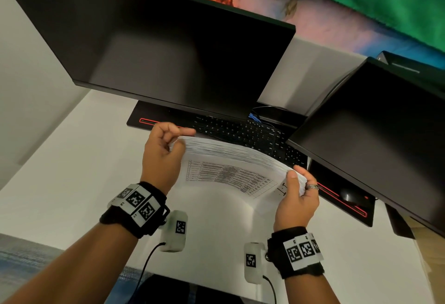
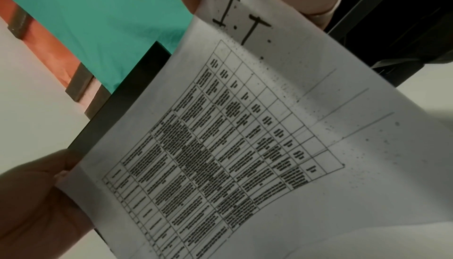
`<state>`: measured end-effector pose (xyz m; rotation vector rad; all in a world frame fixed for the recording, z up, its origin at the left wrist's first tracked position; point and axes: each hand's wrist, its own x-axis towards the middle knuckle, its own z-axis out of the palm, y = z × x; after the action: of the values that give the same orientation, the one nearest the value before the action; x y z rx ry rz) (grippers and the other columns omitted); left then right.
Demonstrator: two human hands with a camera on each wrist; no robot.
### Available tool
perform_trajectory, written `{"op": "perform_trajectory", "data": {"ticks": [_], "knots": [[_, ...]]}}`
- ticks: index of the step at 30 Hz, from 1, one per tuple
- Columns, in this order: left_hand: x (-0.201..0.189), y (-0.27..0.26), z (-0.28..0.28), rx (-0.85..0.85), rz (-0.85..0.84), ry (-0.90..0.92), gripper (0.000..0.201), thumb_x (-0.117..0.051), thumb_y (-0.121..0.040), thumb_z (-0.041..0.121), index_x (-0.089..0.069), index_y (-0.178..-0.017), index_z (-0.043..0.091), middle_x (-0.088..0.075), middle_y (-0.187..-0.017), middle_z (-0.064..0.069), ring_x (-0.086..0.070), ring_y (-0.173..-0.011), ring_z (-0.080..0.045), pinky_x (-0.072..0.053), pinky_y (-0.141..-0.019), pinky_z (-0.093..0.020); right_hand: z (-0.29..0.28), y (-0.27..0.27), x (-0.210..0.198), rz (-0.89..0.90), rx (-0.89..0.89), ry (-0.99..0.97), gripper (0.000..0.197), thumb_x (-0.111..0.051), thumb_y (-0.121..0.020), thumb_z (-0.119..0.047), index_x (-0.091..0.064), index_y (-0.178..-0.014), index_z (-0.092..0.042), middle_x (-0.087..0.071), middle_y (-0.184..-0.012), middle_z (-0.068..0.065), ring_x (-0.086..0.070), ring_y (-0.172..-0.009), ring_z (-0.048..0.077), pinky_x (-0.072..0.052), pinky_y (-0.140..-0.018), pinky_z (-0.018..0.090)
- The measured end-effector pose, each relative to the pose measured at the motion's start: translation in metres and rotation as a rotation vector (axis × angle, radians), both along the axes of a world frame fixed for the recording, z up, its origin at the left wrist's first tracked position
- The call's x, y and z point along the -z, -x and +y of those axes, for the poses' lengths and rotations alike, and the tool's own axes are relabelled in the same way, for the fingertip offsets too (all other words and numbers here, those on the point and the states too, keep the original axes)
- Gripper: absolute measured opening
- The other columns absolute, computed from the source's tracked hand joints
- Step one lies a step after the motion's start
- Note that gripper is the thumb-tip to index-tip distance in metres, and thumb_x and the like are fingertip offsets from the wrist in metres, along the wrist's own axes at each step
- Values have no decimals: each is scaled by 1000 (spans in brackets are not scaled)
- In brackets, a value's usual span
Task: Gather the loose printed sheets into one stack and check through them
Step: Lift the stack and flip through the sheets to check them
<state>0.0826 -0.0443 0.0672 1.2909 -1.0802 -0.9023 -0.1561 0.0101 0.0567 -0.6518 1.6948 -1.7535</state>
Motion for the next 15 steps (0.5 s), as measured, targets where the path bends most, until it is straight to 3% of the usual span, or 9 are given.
{"op": "perform_trajectory", "data": {"ticks": [4,8,12,15], "knots": [[-5,5,-3,60,-16,25,21,-56,-94,-1,-57,-108,15,-75,-108,0,-69,-103,-15,-52,-89,-31,0,-1,-2,-5,9,0,18,-62,-97,-14,-65,-98,-31,-67,-96,-5,-69,-78,1,-55,-65,15],[0,1,-3,44,-45,7,20,-56,-97,6,-63,-105,22,-74,-110,5,-68,-103,-14,-53,-87,-29,-1,-2,-5,-16,21,-2,13,-60,-97,-11,-64,-103,-22,-65,-92,-6,-67,-73,-7,-52,-62,10],[5,1,0,70,-2,18,19,-55,-98,6,-61,-113,16,-74,-112,3,-68,-103,-12,-51,-81,-15,-2,-2,-6,-20,32,17,14,-56,-98,-6,-64,-107,-14,-63,-91,-8,-63,-69,-16,-47,-60,3],[7,0,0,89,2,13,25,-57,-97,5,-57,-120,12,-74,-112,4,-68,-105,-9,-51,-81,-13,-4,-1,-8,-7,40,21,16,-54,-98,-6,-65,-108,-13,-62,-88,-8,-60,-65,-18,-44,-58,1]]}}
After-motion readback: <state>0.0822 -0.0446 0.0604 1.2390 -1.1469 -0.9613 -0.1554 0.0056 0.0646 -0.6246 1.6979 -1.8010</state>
